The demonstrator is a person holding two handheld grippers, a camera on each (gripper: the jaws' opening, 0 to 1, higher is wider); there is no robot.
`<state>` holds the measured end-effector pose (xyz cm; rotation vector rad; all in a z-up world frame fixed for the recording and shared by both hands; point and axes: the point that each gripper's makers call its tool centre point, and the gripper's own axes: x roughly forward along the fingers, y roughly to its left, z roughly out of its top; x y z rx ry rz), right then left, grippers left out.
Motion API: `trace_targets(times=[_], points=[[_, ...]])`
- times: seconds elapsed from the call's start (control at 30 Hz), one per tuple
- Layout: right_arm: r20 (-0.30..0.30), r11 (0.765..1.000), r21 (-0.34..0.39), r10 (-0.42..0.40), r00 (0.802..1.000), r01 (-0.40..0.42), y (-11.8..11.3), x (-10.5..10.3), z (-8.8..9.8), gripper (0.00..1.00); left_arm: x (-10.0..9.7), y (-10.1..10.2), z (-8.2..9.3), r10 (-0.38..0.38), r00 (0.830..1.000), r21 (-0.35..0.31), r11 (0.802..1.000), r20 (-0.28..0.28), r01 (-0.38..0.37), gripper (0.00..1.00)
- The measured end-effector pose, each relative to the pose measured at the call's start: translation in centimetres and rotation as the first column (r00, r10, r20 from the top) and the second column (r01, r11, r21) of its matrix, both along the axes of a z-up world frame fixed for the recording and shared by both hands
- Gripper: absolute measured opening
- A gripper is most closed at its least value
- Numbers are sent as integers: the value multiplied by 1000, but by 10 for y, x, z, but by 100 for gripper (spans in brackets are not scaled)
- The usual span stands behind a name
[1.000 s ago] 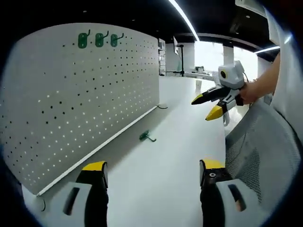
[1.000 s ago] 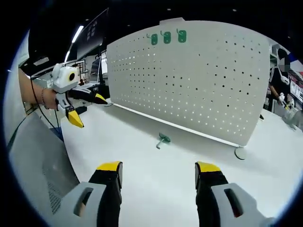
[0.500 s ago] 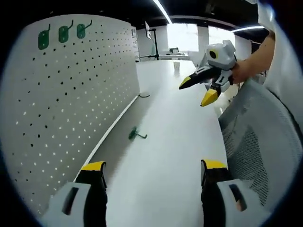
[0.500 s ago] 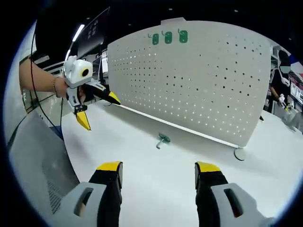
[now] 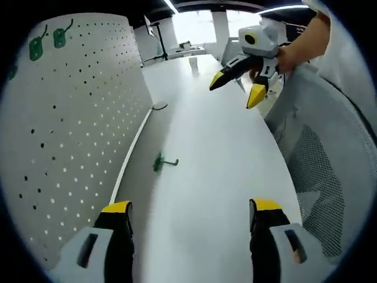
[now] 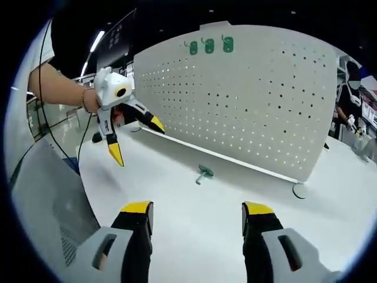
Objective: Insert the hook assembly into the mounting plate slot until the hook locks in place.
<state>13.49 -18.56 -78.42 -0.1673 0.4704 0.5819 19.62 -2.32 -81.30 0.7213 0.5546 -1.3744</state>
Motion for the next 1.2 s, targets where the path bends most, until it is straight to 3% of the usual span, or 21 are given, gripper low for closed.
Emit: trace_targets(times=[0.3, 0.9, 1.2], points=[[4, 1000, -2, -6, 1000, 6, -1, 0, 1, 58, 5, -2, -8, -60, 998, 58, 997, -14, 60, 84], [0, 1000, -15, -4, 1000, 4, -3, 0, 1, 58, 42, -19, -11, -124, 992, 113, 986, -21, 125, 84], [-7, 999, -35, 14, 1000, -14, -2, -2, -2, 59, 57, -30, -22, -163, 986, 155, 974, -26, 165, 84]])
